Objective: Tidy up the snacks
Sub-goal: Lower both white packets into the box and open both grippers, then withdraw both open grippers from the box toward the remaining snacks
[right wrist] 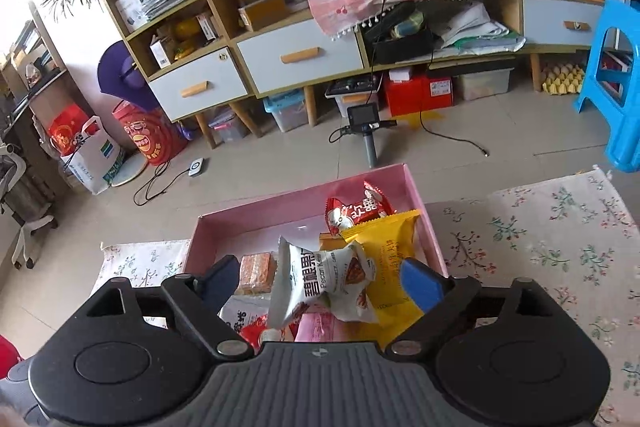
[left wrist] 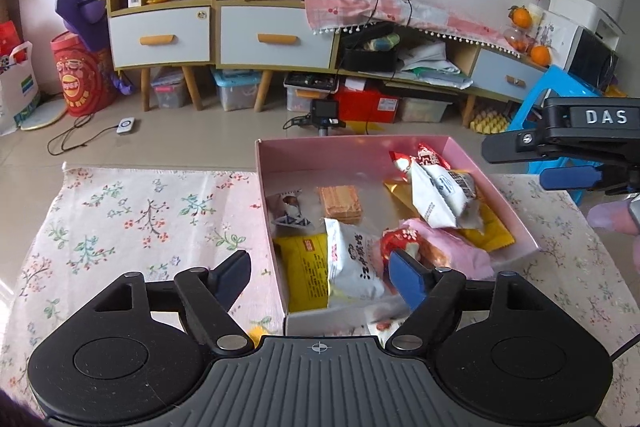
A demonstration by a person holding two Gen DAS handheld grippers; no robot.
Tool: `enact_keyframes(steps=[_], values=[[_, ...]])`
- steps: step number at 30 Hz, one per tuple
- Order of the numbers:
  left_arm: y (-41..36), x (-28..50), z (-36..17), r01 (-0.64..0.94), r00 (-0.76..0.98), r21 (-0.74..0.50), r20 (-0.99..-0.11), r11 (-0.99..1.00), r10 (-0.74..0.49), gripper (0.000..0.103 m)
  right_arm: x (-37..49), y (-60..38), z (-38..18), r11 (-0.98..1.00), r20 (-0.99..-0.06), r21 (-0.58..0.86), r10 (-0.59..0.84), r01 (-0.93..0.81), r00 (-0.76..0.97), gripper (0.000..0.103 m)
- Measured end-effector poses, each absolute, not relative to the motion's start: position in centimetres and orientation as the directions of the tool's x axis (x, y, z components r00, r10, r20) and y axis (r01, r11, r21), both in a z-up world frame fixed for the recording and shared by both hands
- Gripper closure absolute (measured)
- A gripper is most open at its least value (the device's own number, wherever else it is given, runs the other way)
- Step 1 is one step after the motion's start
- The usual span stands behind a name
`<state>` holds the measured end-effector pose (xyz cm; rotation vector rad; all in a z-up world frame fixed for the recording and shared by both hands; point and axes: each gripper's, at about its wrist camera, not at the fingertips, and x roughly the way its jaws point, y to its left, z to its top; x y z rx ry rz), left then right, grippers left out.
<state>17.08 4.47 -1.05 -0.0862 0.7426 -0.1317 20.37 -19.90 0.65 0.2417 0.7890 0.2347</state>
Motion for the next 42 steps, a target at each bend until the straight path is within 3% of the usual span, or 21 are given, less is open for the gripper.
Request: enact_keyframes(steps=[6, 9, 42], values=[[4.8, 15.0, -0.4, 0.104, 0.730, -0.118, -0.666, 0.988, -0.156, 0.024, 18.5, -20.8, 1.6, 0.945, -0.659, 0.304, 0.298, -0.117, 0.691, 0.021], [5.2, 13.7, -0.3, 0.105, 0.732, -0.112, -0.665, 0.988, -0.153, 0.016, 17.2, -21.0, 1.9, 0.949, -0.652, 0.291, 0.291, -0.124, 0.700, 0.018], [9.5, 6.6, -3.4, 0.091, 0.711, -0.121, -0.687, 0.988, -0.150, 0.009, 5.9, -19.0, -1.0, 0.963, -0.629, 0.131, 0.265, -0.236, 0.731, 0.010]])
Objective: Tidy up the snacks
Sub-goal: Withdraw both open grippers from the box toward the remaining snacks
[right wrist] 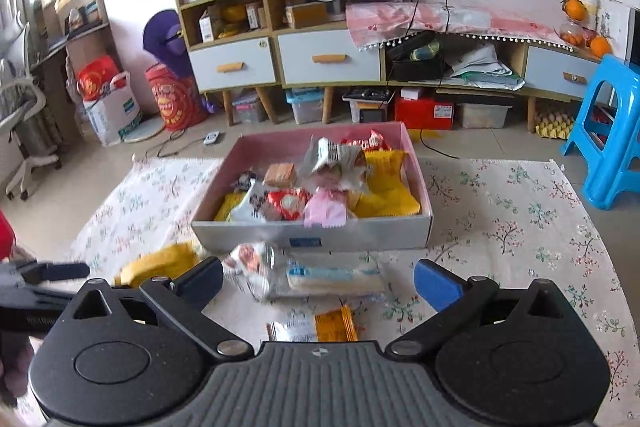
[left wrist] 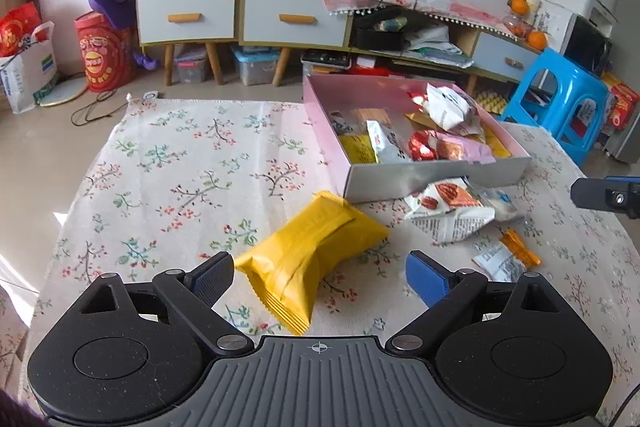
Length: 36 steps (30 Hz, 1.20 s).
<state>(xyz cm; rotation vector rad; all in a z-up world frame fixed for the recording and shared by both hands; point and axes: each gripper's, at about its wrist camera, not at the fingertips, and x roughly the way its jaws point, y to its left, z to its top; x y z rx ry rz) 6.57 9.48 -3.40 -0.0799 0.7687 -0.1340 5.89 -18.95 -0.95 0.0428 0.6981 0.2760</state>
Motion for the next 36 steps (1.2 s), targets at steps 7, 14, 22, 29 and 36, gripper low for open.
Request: enact_keyframes(steps=[7, 14, 22, 29, 36], values=[[8.6, 5.3, -3.9, 0.153, 0.707, -0.073, -0.688, 0.986, -0.161, 0.009, 4.4, -18.3, -2.2, 0.948, -0.632, 0.126, 0.303, -0.291, 0.713, 0.010], [7.5, 5.1, -5.0, 0.225, 0.695, 0.009, -0.702, 0.974, -0.154, 0.009, 2.7, -16.7, -3.5, 0.925, -0.605, -0.013, 0.295, -0.379, 0.739, 0.010], [7.9, 7.1, -5.7, 0.256, 0.720, 0.112, -0.685, 0.960, -0.112, 0.009, 3.0, -14.4, -6.5, 0.875, -0.668, -0.104, 0.292, -0.474, 0.685, 0.011], [9.1, 9.4, -5.8, 0.265, 0.727, 0.097, -0.673, 0.959, -0.133, 0.009, 5.1, -14.9, -7.9, 0.915, -0.702, -0.039, 0.261, -0.402, 0.662, 0.011], [9.3, 10.7, -7.3, 0.269, 0.695, 0.073, -0.706, 0.960, -0.141, 0.009, 6.4, -15.2, -8.8, 0.925, -0.713, -0.042, 0.236, -0.377, 0.660, 0.011]])
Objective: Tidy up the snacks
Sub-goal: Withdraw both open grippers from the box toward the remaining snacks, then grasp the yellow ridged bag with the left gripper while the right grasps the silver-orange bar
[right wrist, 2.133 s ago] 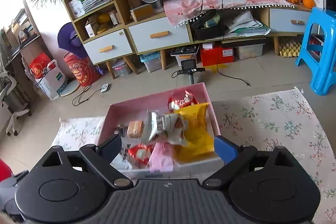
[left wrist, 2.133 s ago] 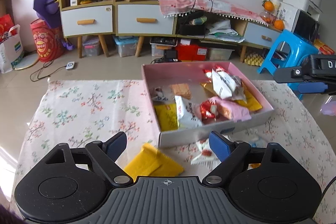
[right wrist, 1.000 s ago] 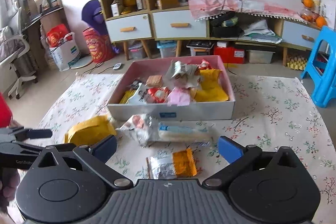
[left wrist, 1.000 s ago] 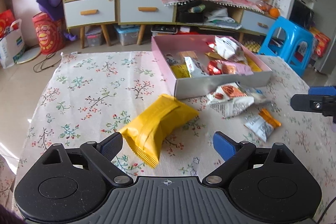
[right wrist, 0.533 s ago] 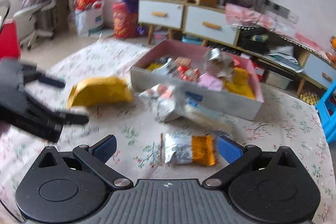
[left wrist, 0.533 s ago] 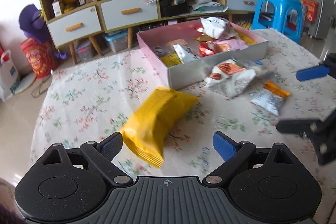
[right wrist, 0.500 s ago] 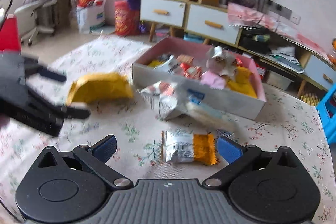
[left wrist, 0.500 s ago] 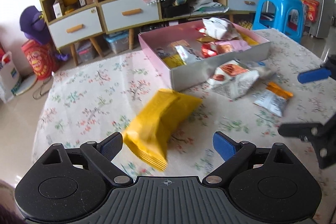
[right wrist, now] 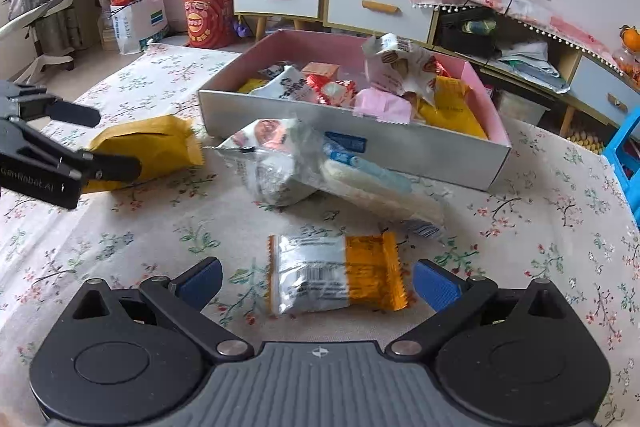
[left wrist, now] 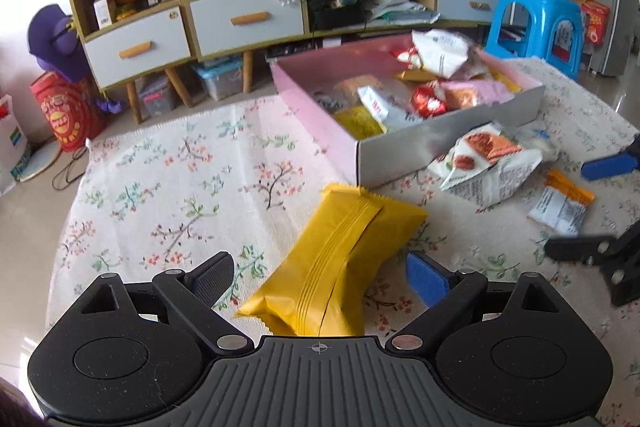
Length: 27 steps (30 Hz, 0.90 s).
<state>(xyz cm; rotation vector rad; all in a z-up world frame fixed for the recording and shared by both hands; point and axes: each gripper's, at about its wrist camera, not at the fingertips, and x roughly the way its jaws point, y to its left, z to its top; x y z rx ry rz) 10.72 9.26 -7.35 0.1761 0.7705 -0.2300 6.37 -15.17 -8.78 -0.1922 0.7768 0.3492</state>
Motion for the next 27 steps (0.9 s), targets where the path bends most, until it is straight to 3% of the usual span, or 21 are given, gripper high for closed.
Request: enact_keyframes(steps=[14, 27], values=[[8.3, 10.5, -7.8, 0.315, 0.655, 0.035, -0.731, 0.948, -0.190, 0.011, 7.9, -16.0, -9.8, 0.936, -0.748, -0.002, 0.232, -0.352, 0.622, 0.010], [7.4, 10.2, -7.7, 0.323, 0.647, 0.017, -0.734, 0.946, -0.208, 0.026, 7.9, -15.7, -9.7, 0.930, -0.746, -0.019, 0.232, -0.368, 0.624, 0.014]])
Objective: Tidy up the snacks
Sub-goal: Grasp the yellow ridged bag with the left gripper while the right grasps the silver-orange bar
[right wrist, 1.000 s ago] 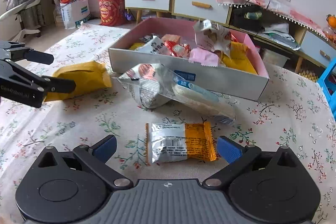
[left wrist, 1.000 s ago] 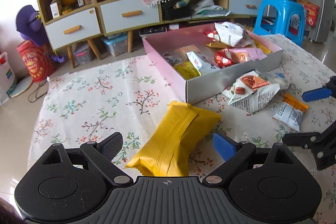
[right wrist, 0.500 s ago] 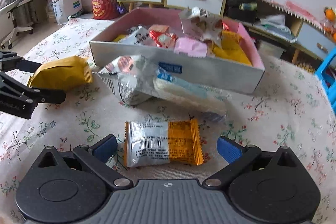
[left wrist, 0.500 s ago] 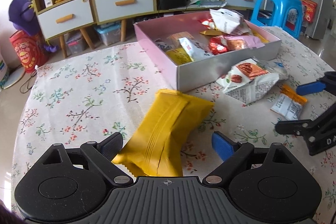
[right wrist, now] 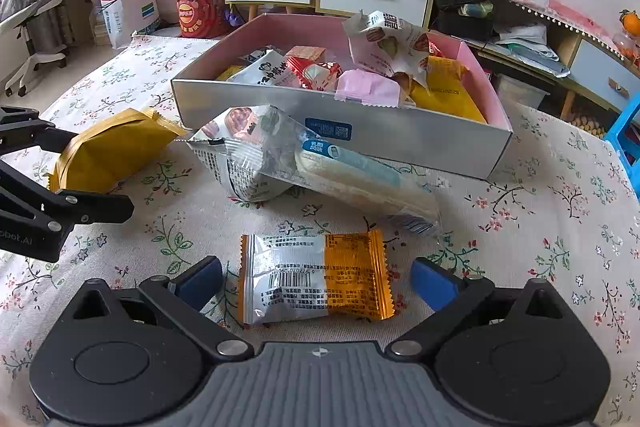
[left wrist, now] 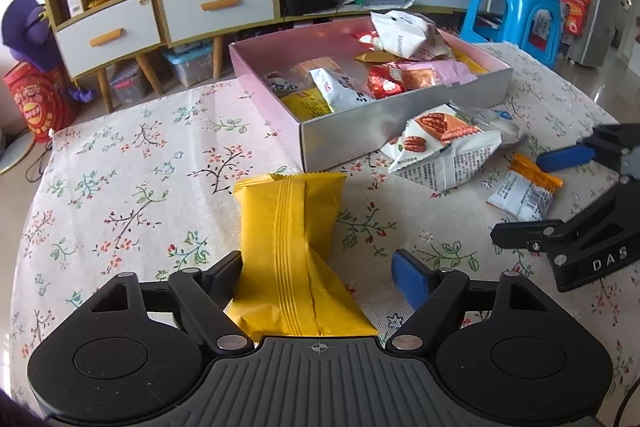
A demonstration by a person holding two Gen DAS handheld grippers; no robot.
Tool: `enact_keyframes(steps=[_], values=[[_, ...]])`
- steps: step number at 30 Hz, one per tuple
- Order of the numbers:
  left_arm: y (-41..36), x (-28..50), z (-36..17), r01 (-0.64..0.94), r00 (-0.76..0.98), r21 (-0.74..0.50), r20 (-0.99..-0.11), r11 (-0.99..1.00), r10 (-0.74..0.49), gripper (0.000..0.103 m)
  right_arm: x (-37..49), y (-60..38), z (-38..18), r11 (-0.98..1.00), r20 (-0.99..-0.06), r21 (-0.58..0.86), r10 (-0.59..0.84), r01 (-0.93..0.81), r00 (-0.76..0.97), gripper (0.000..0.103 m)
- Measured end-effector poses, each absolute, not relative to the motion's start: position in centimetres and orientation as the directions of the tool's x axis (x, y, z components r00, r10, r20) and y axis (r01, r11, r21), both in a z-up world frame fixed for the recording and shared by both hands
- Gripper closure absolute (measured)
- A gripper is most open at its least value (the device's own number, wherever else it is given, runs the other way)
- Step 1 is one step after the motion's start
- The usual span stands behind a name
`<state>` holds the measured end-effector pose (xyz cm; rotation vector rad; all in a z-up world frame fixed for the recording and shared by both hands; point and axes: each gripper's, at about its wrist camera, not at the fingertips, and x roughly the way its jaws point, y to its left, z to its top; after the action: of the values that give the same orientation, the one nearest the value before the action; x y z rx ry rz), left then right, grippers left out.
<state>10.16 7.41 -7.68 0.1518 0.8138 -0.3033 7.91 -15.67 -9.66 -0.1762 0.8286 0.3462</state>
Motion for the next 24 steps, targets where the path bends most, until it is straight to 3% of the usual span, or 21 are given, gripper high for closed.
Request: enact_keyframes(steps=[9, 24], values=[[7.99, 10.54, -7.65, 0.251, 0.643, -0.032, -0.742, 0.968, -0.191, 0.049, 7.36, -15.20, -9.20, 0.913, -0.740, -0.024, 0.259, -0.408, 0.621, 0.032], [8.17, 10.34, -7.03, 0.218, 0.640, -0.050, -0.747, 0.975, -0.181, 0.062, 7.15, -15.10, -8.79, 0.902, -0.738, -0.015, 0.281, -0.431, 0.614, 0.046]])
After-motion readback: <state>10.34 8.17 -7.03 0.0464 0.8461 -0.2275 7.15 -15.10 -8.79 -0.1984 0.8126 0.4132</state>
